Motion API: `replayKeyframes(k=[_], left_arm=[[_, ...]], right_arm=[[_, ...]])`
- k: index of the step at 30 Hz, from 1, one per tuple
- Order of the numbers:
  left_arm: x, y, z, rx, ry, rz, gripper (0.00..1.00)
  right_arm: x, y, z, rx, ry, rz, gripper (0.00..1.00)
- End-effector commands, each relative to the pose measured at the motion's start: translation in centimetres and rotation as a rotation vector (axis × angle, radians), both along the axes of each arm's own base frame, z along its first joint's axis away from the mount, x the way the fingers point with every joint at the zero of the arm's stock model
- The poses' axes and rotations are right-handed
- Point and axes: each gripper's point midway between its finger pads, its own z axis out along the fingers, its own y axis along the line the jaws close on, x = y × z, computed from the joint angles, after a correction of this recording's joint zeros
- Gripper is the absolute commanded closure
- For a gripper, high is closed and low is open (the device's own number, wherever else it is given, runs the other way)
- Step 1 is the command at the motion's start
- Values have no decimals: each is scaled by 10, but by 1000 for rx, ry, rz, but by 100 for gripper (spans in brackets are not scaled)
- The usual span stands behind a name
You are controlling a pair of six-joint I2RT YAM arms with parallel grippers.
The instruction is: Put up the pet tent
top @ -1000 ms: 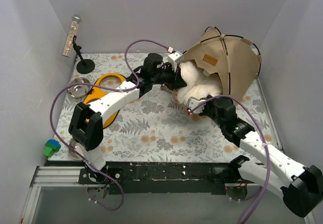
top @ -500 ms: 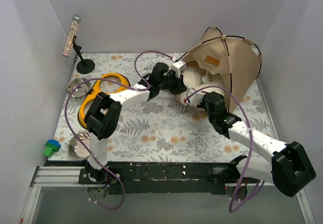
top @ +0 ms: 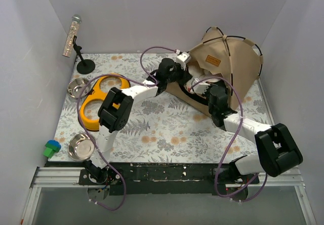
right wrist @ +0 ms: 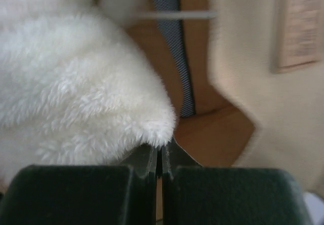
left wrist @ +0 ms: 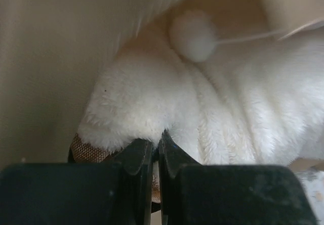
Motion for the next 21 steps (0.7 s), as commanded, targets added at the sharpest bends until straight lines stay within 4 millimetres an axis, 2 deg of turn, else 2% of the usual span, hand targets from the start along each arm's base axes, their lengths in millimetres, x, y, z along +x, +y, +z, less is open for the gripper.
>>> replayKeyframes(k=[1, 3, 4, 5, 6, 8, 10, 12, 14, 17, 19, 21], left_arm=[[9, -3, -40, 105, 3, 21, 96], [8, 1, -59, 158, 16, 16, 84], [7, 3, -68, 182, 34, 19, 74], [8, 6, -71, 201, 41, 23, 68], [8, 8, -67, 213, 49, 29, 62], [4, 9, -42, 205, 40, 23, 46], [-9, 11, -10, 166, 11, -11, 31], [-22, 15, 18, 126, -28, -33, 13], [-27, 23, 39, 106, -51, -20, 8], [-36, 36, 68, 55, -40, -26, 6], [-41, 48, 80, 16, -9, -40, 2], [-44, 55, 82, 19, 18, -38, 2]], right_arm=[[2, -4, -22, -72, 23, 33, 99], [-1, -3, -46, -93, 113, 43, 98], [-3, -4, -59, -120, 167, 45, 98], [-4, -5, -65, -125, 189, 41, 97], [-6, -5, -76, -139, 252, 44, 92], [-8, -5, -76, -99, 300, 24, 80], [-14, 3, -66, -5, 355, 41, 58], [-17, 17, -50, 65, 383, 98, 48], [-22, 22, -41, 74, 411, 132, 43], [-38, 32, -31, 109, 504, 197, 28], [-53, 38, -31, 133, 576, 247, 25], [-68, 39, -37, 129, 631, 281, 23]])
